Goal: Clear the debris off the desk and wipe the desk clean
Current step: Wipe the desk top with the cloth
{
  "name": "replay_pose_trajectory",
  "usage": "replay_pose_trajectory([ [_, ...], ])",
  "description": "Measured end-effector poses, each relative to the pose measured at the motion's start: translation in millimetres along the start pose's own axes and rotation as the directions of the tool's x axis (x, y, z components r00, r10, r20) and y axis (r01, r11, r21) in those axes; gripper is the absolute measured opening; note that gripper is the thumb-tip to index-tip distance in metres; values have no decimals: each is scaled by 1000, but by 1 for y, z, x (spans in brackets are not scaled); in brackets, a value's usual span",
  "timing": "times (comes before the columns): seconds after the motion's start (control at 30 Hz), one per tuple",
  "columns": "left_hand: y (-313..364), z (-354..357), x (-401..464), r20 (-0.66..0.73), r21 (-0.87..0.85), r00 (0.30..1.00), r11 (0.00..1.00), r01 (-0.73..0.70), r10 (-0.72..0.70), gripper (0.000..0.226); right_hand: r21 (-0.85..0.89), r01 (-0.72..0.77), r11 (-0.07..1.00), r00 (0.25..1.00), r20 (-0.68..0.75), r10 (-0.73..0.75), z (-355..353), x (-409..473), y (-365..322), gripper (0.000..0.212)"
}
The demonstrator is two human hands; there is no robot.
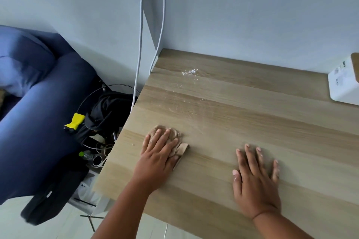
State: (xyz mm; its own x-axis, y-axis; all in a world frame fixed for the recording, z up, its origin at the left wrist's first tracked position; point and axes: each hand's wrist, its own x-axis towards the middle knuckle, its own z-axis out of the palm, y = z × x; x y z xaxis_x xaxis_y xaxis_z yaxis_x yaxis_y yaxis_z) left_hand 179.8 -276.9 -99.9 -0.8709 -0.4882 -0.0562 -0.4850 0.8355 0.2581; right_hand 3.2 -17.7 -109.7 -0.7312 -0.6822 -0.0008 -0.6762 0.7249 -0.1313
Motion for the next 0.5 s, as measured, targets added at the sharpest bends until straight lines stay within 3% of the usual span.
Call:
replay_pose_trajectory([
  [0.2,-46,-20,-9,-19,14,956,956,292,-292,59,-1,1,1000,1000,-12,-1,1,1,0,66],
  [0.3,-44,-23,19,-71,-22,819,822,569,-569,56,-3,5,1000,1000,-2,-5,0,0,0,66],
  [0.37,-31,-20,41,-73,-60,727,731,680,-683,58,-4,6,1000,1000,3,-6,0,0,0,66],
  [0.43,-18,-14,54,-72,-60,748,751,657,-660,58,-2,12,1000,1000,7,-12,1,0,1,65],
  [0.5,-6,-6,58,-71,-29,830,833,553,-553,59,-3,11,1000,1000,6,-11,1,0,2,65],
])
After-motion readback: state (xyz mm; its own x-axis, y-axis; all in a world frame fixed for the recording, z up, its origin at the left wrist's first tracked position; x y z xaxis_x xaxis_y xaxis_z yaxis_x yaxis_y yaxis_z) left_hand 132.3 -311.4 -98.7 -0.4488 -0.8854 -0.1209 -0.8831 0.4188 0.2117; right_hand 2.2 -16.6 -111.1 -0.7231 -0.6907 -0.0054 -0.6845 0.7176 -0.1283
